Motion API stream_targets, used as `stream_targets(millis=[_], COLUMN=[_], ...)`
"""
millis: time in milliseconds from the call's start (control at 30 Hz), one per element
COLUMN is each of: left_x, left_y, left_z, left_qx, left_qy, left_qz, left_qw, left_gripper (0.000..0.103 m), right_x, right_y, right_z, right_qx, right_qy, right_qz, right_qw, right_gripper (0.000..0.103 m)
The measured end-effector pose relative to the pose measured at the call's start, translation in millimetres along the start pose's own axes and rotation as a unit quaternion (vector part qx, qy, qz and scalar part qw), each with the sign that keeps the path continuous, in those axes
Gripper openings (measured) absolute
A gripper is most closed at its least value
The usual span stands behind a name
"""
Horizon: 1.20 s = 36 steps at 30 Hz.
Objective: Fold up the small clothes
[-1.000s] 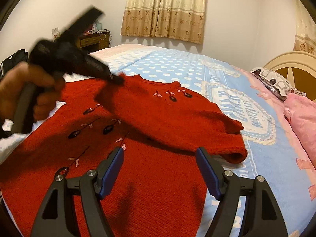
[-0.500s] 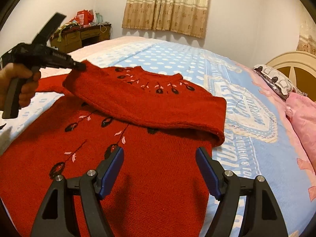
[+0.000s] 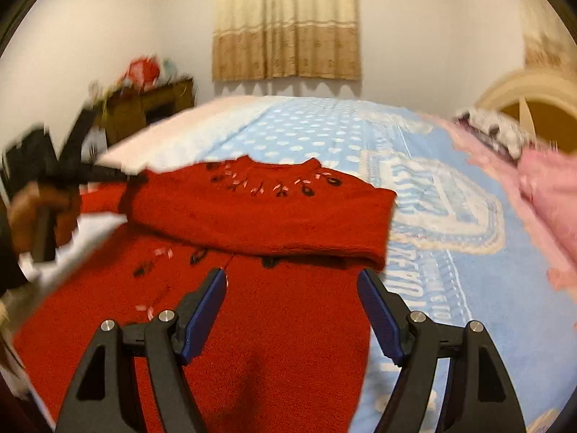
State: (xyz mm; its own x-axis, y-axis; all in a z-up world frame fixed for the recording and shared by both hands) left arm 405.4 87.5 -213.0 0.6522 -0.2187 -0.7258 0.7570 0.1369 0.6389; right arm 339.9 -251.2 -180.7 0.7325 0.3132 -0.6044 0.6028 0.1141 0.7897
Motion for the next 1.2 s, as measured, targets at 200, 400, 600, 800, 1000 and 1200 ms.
stream_targets(millis=[200,400,600,800,1000,1200], left_x=[15,20,18,5,9,0], left_y=[-11,-18,-27,-33,-39,-54], left_z=[-10,-11,-14,-5,6,-2], left_qx=[-0.016,-0.016,0.014,0.051,0.083,0.055], left_qy=[-0.004,0.000,0.026,0.029,0.046,0.030], left_qz=[-0.011,-0.012,-0.014,0.004,0.000,-0.013], left_qw=[0.9998,0.9998,0.9995,0.9983,0.9955,0.9980], left_gripper=[0.007,0.009,0.014,0.032,0.048,0.060], right_x=[11,54,120,103,101,114], right_y=[10,37,15,8,19,-12], right_z=[33,19,20,14,0,8], right_qx=[0.036,0.018,0.031,-0.007,-0.044,-0.048], right_qy=[-0.017,0.031,0.040,0.015,-0.002,-0.044], right_qz=[-0.047,-0.071,-0.154,-0.182,-0.147,-0.176], right_qw=[0.998,0.997,0.987,0.983,0.988,0.982], right_gripper=[0.076,0.076,0.076,0.076,0.077,0.077])
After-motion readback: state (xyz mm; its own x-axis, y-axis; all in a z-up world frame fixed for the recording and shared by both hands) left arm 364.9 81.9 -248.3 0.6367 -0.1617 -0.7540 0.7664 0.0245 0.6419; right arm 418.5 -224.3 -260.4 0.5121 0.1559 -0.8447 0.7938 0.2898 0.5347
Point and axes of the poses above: each gripper's, at about its wrist camera, not at the fingertips, and x roughly the way its jaws point, z to its right, y to its top, the point moved 10 cm from there along x, roughly the way its jaws point, and after that the axes turned 5 degrees about x, right-handed, at the moved point
